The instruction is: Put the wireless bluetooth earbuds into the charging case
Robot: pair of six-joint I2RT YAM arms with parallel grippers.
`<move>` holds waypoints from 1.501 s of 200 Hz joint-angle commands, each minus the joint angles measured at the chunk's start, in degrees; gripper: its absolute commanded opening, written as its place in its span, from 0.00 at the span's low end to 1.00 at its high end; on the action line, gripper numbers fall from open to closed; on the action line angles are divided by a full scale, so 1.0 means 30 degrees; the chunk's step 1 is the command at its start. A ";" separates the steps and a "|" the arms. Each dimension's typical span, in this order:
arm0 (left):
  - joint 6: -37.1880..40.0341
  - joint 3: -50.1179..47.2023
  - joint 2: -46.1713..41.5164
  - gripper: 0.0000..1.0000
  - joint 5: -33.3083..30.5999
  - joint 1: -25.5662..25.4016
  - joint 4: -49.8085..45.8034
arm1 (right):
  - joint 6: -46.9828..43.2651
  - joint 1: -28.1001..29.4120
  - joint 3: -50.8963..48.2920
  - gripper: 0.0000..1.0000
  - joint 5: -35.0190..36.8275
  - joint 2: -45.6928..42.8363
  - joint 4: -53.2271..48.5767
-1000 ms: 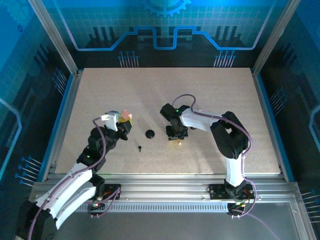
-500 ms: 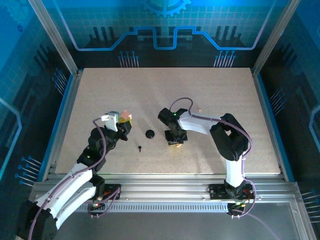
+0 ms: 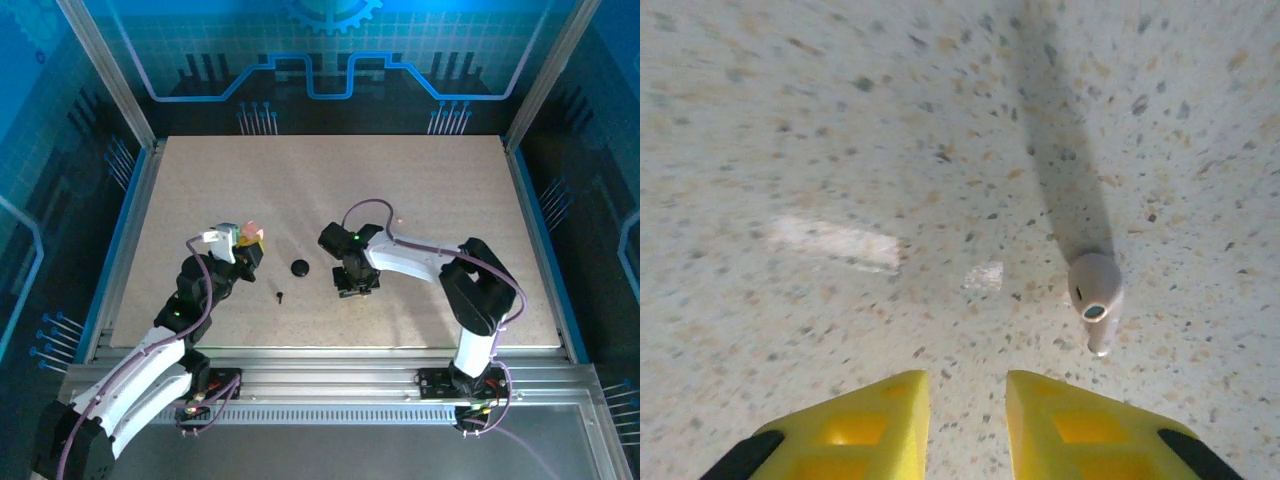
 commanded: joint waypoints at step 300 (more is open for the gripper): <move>0.0016 -0.0120 0.0053 0.20 0.0381 0.0185 0.0359 | -0.5839 -0.3343 0.2052 0.33 -0.2134 0.2908 -0.2068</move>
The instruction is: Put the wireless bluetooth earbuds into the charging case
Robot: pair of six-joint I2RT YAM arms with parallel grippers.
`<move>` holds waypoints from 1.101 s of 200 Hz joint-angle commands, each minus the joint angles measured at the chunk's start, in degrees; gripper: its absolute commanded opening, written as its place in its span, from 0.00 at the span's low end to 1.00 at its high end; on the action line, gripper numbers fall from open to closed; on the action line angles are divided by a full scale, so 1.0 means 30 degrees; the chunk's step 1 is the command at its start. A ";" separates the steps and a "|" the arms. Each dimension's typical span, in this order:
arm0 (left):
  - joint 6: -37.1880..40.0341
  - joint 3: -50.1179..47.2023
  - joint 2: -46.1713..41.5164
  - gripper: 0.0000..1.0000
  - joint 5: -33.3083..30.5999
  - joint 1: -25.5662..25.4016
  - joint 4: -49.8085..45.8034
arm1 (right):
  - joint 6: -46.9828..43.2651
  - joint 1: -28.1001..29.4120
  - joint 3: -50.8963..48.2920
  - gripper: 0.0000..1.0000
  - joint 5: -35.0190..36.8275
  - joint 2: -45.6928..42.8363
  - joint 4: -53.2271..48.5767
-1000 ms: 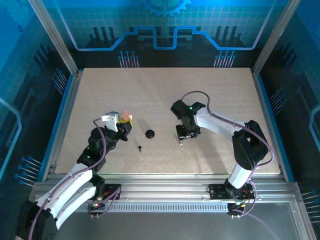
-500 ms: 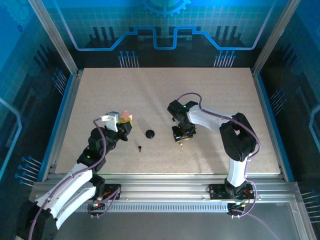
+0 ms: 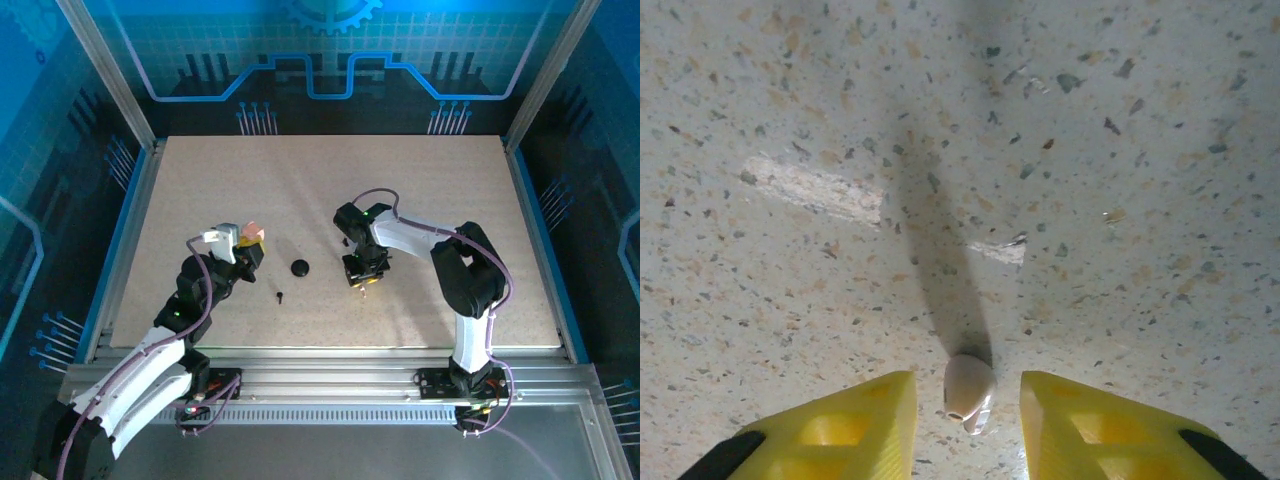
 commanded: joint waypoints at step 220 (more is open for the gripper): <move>-0.0152 -0.0063 0.0534 0.20 0.0603 0.0172 0.0701 | 0.1224 0.0241 -0.2437 0.19 0.0897 -0.1229 0.2154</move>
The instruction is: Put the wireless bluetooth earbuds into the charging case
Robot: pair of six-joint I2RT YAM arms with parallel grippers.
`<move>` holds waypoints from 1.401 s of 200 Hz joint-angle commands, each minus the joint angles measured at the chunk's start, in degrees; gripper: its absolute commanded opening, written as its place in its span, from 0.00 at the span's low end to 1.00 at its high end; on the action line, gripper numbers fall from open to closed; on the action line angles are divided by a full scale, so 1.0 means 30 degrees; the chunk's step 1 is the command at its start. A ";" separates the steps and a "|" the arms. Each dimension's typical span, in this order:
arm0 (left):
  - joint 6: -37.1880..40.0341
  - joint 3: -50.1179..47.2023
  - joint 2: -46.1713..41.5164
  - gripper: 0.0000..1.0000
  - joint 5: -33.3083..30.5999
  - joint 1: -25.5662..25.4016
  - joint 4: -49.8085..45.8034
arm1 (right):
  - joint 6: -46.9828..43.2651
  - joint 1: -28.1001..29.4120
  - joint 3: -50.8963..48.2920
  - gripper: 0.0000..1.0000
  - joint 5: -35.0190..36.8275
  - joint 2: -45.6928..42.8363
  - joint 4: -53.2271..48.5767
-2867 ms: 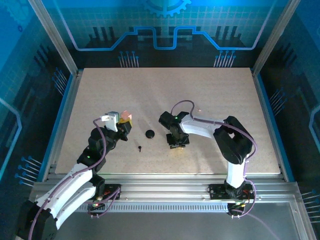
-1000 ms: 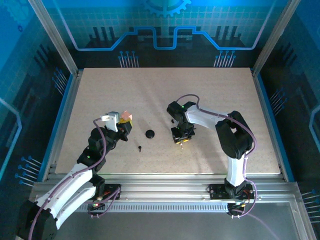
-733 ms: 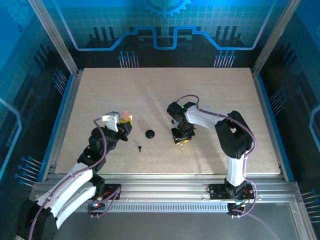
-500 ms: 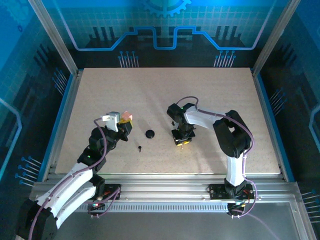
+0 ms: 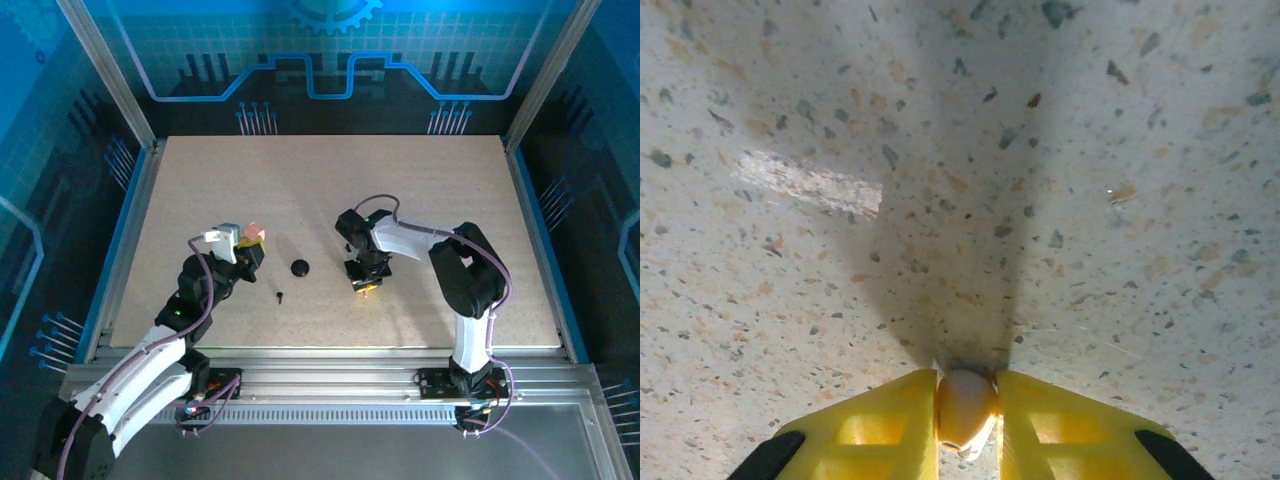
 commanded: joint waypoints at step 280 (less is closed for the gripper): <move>0.5619 0.1177 1.0705 0.17 1.3125 -0.2903 1.1630 | -0.6328 0.1342 -0.9985 0.20 -0.5732 -1.5895 1.8016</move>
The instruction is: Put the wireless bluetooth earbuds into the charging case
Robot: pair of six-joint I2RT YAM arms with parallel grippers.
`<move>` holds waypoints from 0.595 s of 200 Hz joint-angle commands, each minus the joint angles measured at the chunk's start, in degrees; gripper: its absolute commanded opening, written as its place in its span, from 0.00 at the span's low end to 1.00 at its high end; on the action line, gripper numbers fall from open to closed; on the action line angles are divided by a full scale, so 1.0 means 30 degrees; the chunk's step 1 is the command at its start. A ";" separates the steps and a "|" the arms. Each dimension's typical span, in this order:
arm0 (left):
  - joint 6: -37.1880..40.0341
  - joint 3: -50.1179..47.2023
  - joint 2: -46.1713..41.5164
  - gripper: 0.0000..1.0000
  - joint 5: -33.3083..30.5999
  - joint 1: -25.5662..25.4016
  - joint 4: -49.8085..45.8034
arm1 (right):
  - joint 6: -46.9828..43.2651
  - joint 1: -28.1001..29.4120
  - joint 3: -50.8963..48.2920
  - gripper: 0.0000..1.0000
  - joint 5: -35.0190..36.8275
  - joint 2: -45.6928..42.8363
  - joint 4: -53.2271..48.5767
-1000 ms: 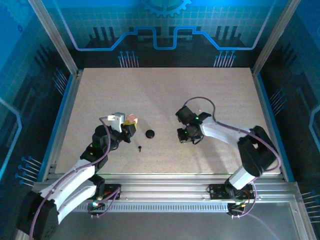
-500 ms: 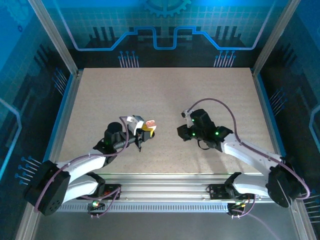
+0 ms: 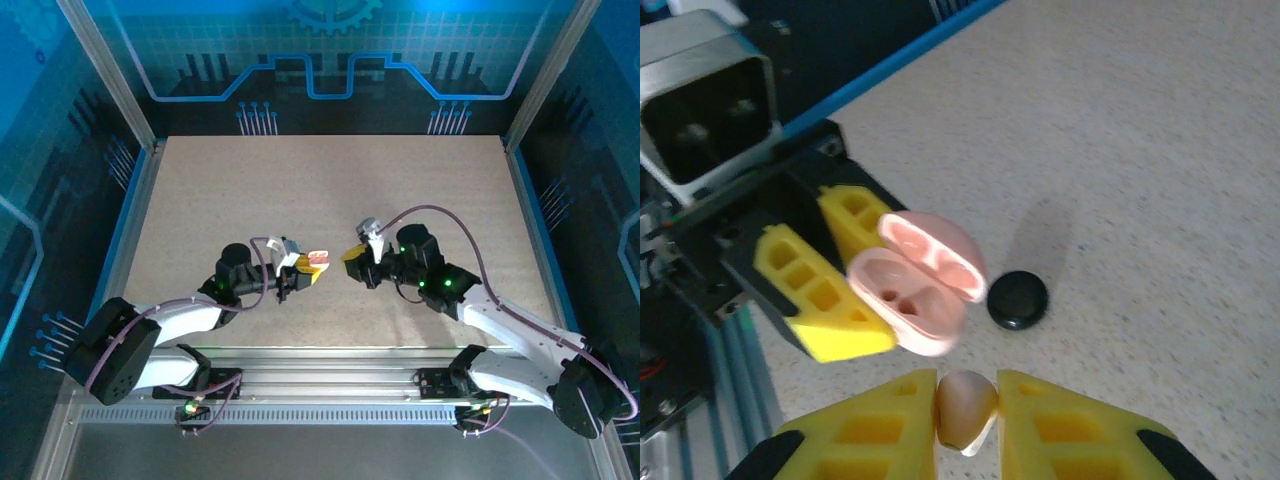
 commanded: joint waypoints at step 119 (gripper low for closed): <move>-0.0292 0.0414 -0.0174 0.18 0.0898 -0.0316 0.2291 | -0.0898 0.1781 0.1479 0.19 -0.0443 0.2336 0.4131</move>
